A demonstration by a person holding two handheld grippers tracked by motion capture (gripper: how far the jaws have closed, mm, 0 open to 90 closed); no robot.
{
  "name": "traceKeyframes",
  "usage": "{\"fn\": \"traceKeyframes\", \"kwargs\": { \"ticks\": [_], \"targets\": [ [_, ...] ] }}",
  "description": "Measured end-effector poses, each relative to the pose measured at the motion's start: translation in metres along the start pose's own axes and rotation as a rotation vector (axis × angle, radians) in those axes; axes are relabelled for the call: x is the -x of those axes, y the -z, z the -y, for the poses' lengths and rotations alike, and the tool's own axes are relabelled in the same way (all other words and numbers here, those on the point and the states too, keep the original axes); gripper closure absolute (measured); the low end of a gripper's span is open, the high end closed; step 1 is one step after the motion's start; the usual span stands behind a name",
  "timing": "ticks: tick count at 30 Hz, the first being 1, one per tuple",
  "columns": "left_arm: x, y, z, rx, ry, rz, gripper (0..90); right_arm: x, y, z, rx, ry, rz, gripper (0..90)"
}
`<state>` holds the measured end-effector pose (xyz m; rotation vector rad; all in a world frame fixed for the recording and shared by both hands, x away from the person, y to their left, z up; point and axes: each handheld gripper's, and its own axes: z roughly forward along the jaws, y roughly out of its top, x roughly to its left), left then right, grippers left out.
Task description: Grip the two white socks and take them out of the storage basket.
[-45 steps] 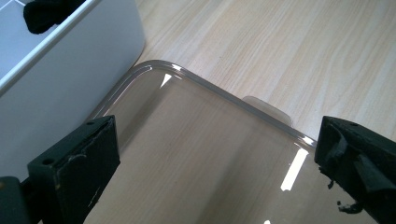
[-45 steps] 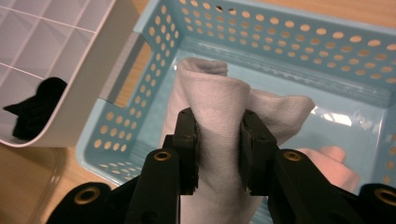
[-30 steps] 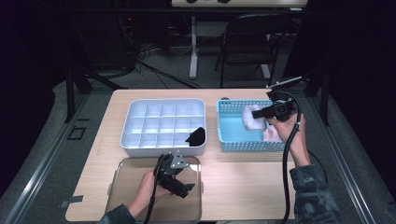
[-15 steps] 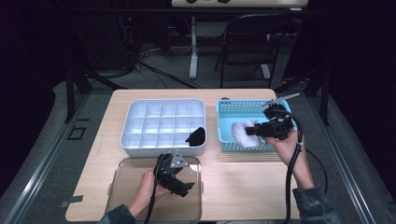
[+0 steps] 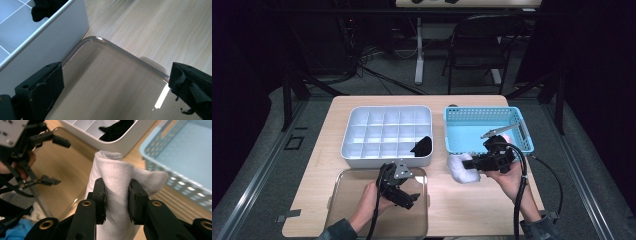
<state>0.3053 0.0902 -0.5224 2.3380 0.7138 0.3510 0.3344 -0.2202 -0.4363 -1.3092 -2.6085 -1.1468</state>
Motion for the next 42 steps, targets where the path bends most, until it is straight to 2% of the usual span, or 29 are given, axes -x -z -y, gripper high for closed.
{"fn": "traceKeyframes", "kwargs": {
  "ticks": [5,7,8,10,13,15,17,18,22,26,29,32,33,35,36,38,39,41,42],
  "targets": [
    [0.000,0.001,0.000,0.001,0.001,-0.002,0.1,-0.009,-0.018,0.013,-0.026,0.010,-0.059,71.0],
    [0.000,0.000,0.000,-0.003,0.001,-0.004,0.1,-0.011,-0.030,0.018,-0.065,0.021,-0.084,70.8],
    [0.000,0.000,0.000,-0.001,0.001,-0.006,0.1,-0.013,-0.037,0.022,-0.072,0.016,-0.077,70.7],
    [-0.001,0.000,-0.001,-0.003,-0.009,-0.011,0.1,-0.016,-0.050,0.027,-0.142,0.045,-0.028,70.5],
    [-0.001,0.000,-0.001,-0.003,-0.008,-0.006,0.1,-0.015,-0.067,0.033,-0.186,0.042,-0.010,70.2],
    [-0.001,-0.001,-0.001,-0.006,-0.006,-0.005,0.1,-0.011,-0.077,0.035,-0.204,0.038,-0.036,69.8],
    [-0.001,-0.002,0.000,-0.008,-0.003,-0.009,0.1,-0.009,-0.082,0.036,-0.227,0.037,-0.029,68.9],
    [-0.001,-0.002,0.000,-0.007,-0.003,-0.009,0.1,-0.008,-0.084,0.038,-0.218,0.027,-0.037,68.6],
    [0.000,-0.004,-0.001,-0.013,-0.008,-0.003,0.1,-0.006,-0.091,0.042,-0.262,0.036,0.013,63.7],
    [0.003,-0.007,-0.003,-0.024,-0.016,0.004,0.7,-0.001,-0.089,0.045,-0.260,0.043,0.060,52.8],
    [0.008,-0.013,-0.008,-0.027,-0.016,0.044,3.4,-0.001,-0.086,0.047,-0.252,0.047,0.064,43.9],
    [0.013,-0.021,-0.016,-0.025,-0.020,0.088,6.6,0.000,-0.082,0.049,-0.220,0.035,0.052,41.4],
    [0.014,-0.022,-0.019,-0.019,-0.025,0.107,8.7,0.001,-0.079,0.049,-0.239,0.058,0.057,40.3],
    [0.016,-0.026,-0.025,0.005,-0.018,0.140,14.2,0.001,-0.075,0.051,-0.214,0.060,0.047,40.5],
    [0.016,-0.029,-0.028,-0.001,-0.023,0.148,15.6,0.002,-0.074,0.051,-0.208,0.054,0.048,40.3],
    [0.017,-0.036,-0.031,0.010,-0.010,0.177,24.2,0.005,-0.072,0.052,-0.208,0.045,0.043,40.3],
    [0.018,-0.039,-0.033,0.006,-0.012,0.198,25.5,0.005,-0.072,0.053,-0.199,0.035,0.036,40.2],
    [0.020,-0.044,-0.035,0.008,-0.026,0.208,29.4,0.006,-0.070,0.054,-0.200,0.034,0.040,39.9],
    [0.020,-0.046,-0.036,0.009,-0.027,0.228,31.5,0.007,-0.068,0.055,-0.196,0.034,0.044,40.0]
  ]
}}
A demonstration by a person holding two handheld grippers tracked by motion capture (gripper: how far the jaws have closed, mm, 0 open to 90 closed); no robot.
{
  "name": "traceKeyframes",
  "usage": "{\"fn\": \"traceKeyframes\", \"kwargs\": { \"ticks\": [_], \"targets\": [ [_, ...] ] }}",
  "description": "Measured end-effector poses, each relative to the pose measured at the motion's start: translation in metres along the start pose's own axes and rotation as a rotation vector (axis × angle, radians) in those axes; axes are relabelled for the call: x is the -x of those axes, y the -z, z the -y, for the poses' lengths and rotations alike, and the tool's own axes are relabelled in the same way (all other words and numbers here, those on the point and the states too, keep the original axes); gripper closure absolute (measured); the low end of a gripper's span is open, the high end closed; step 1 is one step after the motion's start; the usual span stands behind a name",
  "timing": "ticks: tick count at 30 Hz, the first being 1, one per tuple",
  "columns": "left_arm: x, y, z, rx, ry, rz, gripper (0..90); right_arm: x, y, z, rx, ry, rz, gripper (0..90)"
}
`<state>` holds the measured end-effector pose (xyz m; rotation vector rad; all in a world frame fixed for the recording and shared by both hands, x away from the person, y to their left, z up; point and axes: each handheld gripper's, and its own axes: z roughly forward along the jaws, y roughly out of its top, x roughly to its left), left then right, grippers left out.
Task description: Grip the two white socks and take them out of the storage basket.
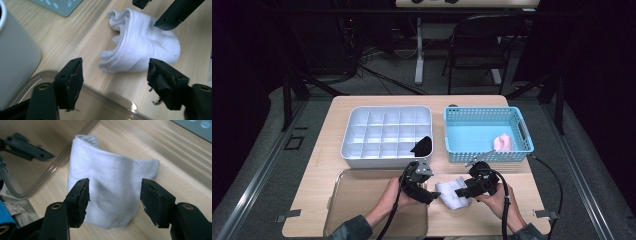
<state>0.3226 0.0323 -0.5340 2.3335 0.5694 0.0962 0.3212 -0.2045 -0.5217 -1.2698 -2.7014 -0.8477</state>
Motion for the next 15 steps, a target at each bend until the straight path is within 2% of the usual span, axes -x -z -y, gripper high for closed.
{"fn": "traceKeyframes", "kwargs": {
  "ticks": [2,3,5,6,8,9,10,11,14,15],
  "targets": [
    [0.000,-0.004,-0.002,-0.014,-0.014,-0.001,33.9,0.003,0.002,0.002,0.007,-0.012,-0.007,39.6],
    [-0.001,-0.007,-0.002,-0.009,-0.019,0.033,36.7,0.005,0.002,0.003,0.016,-0.016,-0.009,39.6],
    [-0.002,-0.010,-0.002,-0.027,-0.023,0.035,39.3,0.007,-0.001,0.005,0.001,-0.015,-0.011,40.0],
    [-0.002,-0.013,-0.001,-0.029,-0.028,0.050,44.5,0.007,-0.003,0.005,0.000,-0.021,-0.004,41.1],
    [0.000,-0.016,-0.001,-0.053,-0.052,0.039,51.2,0.006,-0.008,0.005,-0.009,-0.029,-0.010,44.7],
    [0.002,-0.017,-0.001,-0.056,-0.059,0.038,54.8,0.005,-0.009,0.005,-0.024,-0.028,0.009,46.4],
    [0.003,-0.017,-0.002,-0.054,-0.064,0.034,57.2,0.004,-0.011,0.005,-0.026,-0.029,0.002,48.2],
    [0.004,-0.017,-0.002,-0.055,-0.064,0.024,64.0,0.003,-0.013,0.004,-0.034,-0.020,0.012,52.6],
    [0.004,-0.019,-0.001,-0.048,-0.040,0.030,76.4,0.001,-0.017,0.004,-0.041,-0.028,0.043,54.5],
    [0.003,-0.020,0.000,-0.054,-0.035,0.033,78.7,0.001,-0.018,0.003,-0.048,-0.027,0.037,53.9]
  ]
}}
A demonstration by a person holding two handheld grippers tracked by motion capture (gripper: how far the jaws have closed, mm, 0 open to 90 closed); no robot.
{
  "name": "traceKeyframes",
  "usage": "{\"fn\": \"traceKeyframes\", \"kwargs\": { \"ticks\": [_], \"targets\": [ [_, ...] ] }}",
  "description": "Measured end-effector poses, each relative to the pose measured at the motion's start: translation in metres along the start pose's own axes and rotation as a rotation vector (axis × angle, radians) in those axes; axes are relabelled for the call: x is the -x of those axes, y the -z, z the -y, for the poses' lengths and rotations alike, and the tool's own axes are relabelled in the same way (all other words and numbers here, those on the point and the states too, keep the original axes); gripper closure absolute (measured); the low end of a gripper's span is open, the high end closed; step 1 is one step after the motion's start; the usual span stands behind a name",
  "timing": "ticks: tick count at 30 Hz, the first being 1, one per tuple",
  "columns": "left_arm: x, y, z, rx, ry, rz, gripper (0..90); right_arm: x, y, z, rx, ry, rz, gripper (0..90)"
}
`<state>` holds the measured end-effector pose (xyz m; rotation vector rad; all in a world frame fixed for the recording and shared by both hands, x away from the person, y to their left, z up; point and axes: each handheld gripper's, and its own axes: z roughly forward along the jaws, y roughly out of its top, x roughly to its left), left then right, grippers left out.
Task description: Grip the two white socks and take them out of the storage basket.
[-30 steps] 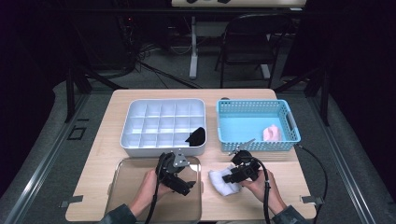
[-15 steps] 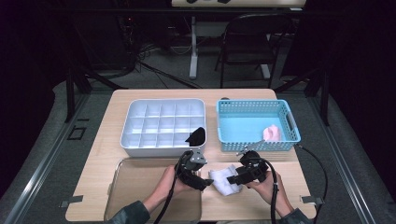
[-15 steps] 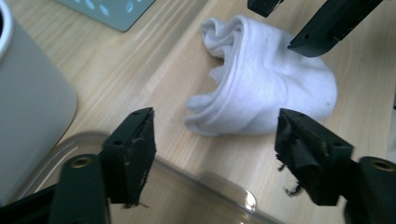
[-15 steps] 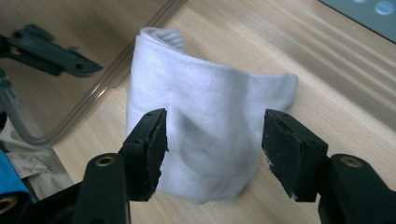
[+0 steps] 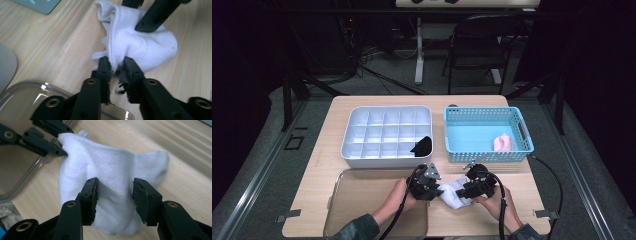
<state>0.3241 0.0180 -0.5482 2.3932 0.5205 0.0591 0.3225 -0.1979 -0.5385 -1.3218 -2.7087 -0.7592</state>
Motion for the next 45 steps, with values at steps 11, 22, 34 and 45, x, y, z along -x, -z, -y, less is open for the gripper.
{"fn": "traceKeyframes", "kwargs": {
  "ticks": [11,22,34,45],
  "targets": [
    [-0.001,0.004,0.000,-0.030,-0.020,0.013,79.6,0.020,0.032,-0.006,0.111,-0.041,0.053,46.2],
    [0.006,0.006,0.003,-0.068,0.003,-0.016,70.0,0.014,-0.013,-0.014,-0.044,0.012,0.102,54.3],
    [0.004,0.009,0.003,-0.036,0.011,-0.010,84.3,0.014,-0.008,-0.007,0.023,-0.043,0.061,82.7],
    [0.003,0.014,0.000,-0.044,0.012,-0.004,84.3,0.018,0.016,-0.003,0.102,-0.082,0.089,80.6]
  ]
}}
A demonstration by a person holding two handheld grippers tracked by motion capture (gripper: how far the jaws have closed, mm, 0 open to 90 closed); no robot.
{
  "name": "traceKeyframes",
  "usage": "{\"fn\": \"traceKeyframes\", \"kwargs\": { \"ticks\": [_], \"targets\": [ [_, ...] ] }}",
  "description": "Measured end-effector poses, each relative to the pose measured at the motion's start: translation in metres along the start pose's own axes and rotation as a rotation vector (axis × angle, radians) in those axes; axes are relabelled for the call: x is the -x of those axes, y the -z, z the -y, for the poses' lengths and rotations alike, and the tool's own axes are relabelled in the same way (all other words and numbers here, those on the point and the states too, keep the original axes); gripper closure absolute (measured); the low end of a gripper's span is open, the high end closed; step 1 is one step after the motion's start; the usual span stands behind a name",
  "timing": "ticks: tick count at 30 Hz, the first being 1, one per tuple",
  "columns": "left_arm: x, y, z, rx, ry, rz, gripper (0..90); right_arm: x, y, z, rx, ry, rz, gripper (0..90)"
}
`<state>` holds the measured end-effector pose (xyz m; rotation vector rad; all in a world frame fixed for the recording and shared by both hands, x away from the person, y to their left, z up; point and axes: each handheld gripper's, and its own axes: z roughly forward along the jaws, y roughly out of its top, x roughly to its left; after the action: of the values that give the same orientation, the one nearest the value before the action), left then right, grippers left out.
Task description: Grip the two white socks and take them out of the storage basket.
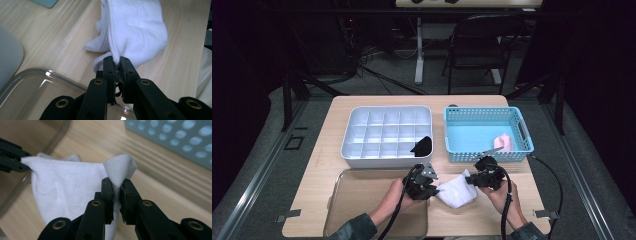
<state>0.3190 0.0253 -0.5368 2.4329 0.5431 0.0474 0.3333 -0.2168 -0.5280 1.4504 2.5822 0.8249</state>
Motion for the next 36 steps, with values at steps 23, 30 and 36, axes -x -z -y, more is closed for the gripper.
{"fn": "traceKeyframes", "kwargs": {
  "ticks": [23,30,36],
  "targets": [
    [-0.008,-0.016,-0.001,-0.061,-0.017,-0.039,47.4,0.001,-0.017,0.005,-0.034,0.036,-0.043,53.9],
    [-0.013,-0.024,-0.002,-0.042,0.007,-0.019,50.7,0.000,-0.023,0.005,-0.058,0.056,-0.002,64.6],
    [-0.011,-0.029,-0.001,-0.014,0.007,0.030,72.8,0.000,-0.025,0.006,-0.051,0.051,-0.005,73.7]
  ]
}}
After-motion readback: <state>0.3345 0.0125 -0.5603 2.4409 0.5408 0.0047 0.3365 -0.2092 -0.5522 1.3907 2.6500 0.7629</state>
